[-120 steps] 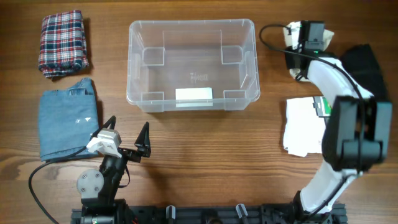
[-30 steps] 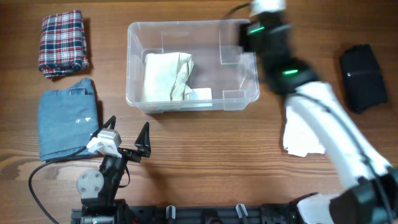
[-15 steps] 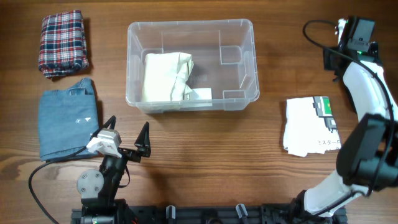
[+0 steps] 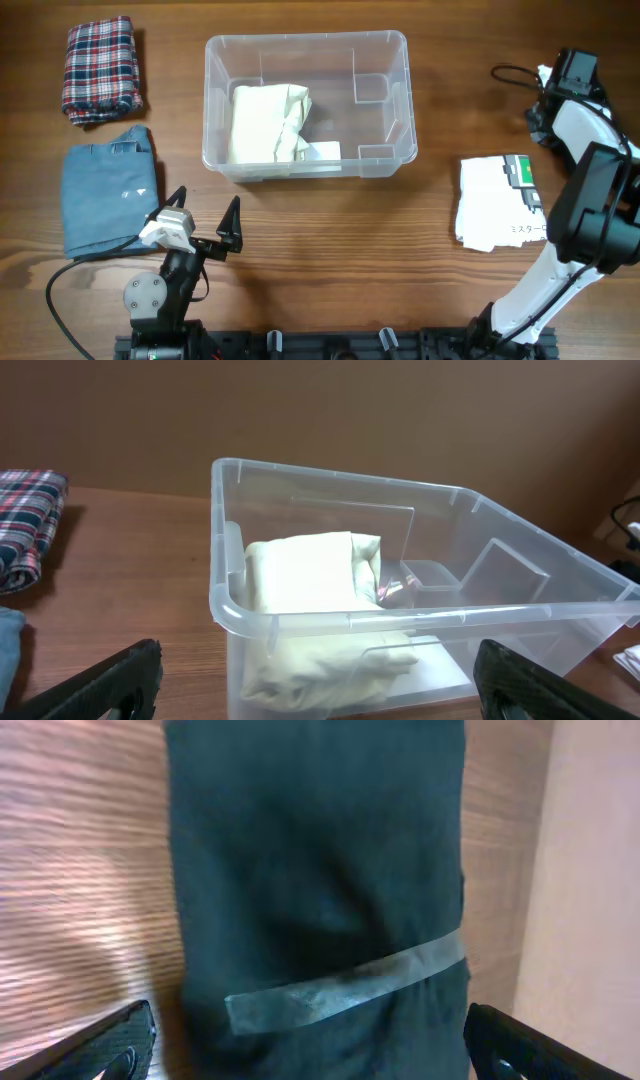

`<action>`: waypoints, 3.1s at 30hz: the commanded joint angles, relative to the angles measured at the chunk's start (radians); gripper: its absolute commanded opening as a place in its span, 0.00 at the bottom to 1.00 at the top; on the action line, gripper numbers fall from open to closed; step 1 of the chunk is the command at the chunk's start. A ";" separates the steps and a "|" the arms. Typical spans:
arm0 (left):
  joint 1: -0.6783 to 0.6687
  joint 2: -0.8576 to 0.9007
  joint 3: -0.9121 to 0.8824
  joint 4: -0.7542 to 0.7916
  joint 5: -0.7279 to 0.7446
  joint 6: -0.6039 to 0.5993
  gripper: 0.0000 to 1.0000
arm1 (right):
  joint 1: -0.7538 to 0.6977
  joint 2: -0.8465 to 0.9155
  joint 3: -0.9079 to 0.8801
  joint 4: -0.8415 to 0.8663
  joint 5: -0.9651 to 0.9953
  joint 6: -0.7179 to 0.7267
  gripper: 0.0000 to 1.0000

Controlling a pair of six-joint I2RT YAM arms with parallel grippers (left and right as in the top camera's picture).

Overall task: Pack container
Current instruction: 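Grasp the black folded garment with the right gripper, then carry the black garment into the bin beside the cream cloth, release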

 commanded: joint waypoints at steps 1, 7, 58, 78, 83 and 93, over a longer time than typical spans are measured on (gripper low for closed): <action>0.008 -0.010 -0.004 -0.001 0.005 0.023 1.00 | -0.016 0.043 0.000 0.016 0.023 -0.013 0.99; 0.008 -0.010 -0.004 -0.001 0.005 0.023 1.00 | -0.018 0.103 0.000 0.038 0.006 -0.012 0.96; 0.008 -0.010 -0.004 -0.001 0.005 0.023 1.00 | 0.967 -0.298 0.077 -0.158 -0.134 1.061 0.23; 0.008 -0.010 -0.004 -0.001 0.005 0.023 1.00 | 0.967 -0.073 0.077 -0.106 -0.224 1.093 0.48; 0.008 -0.010 -0.004 -0.001 0.005 0.023 1.00 | 0.967 -0.073 0.077 -0.077 -0.249 1.092 0.72; 0.008 -0.010 -0.004 -0.001 0.005 0.023 1.00 | 0.945 -0.201 0.113 -0.052 -0.241 1.019 0.75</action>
